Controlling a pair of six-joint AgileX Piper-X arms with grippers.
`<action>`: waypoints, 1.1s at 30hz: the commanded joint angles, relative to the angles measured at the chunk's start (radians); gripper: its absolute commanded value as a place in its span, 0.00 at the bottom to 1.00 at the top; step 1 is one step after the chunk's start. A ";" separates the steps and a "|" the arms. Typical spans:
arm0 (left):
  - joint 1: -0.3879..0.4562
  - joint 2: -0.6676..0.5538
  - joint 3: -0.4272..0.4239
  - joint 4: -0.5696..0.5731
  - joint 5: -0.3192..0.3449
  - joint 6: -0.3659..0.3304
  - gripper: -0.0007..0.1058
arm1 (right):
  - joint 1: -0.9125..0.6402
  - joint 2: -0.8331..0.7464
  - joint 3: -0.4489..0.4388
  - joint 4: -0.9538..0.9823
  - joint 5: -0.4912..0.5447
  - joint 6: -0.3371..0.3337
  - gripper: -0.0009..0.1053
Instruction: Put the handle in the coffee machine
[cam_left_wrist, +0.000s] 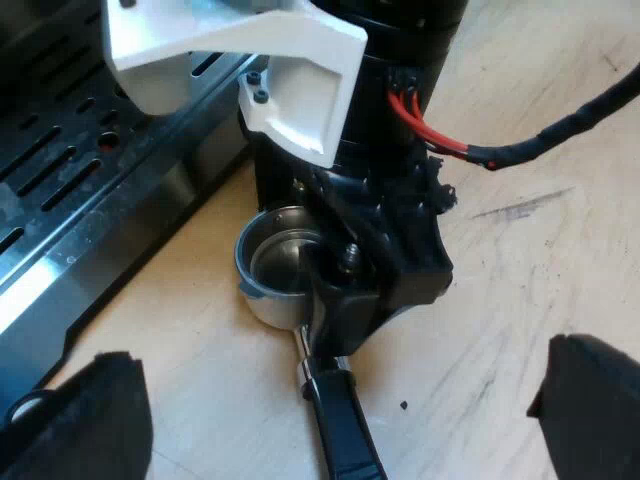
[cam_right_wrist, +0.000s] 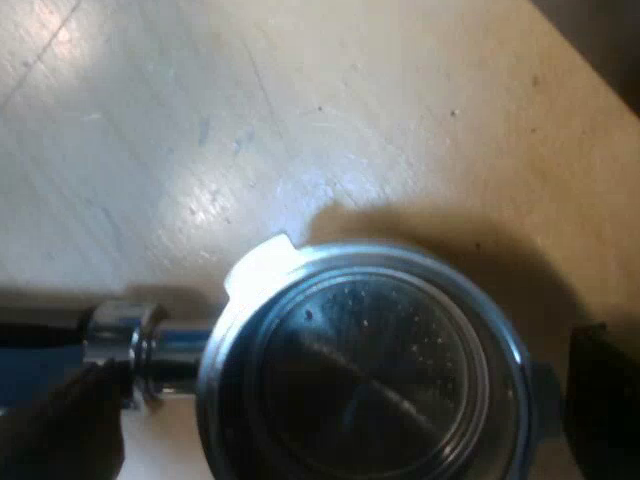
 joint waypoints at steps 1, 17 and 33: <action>-0.006 -0.002 -0.003 -0.009 0.008 -0.002 0.75 | -0.005 -0.002 -0.008 0.001 -0.012 -0.015 0.78; -0.006 -0.002 -0.003 -0.007 0.008 -0.002 0.75 | -0.005 -0.012 -0.012 0.043 -0.012 0.002 0.01; -0.006 -0.002 -0.003 -0.042 0.028 -0.002 0.75 | -0.005 -0.131 -0.023 0.191 -0.006 0.155 0.01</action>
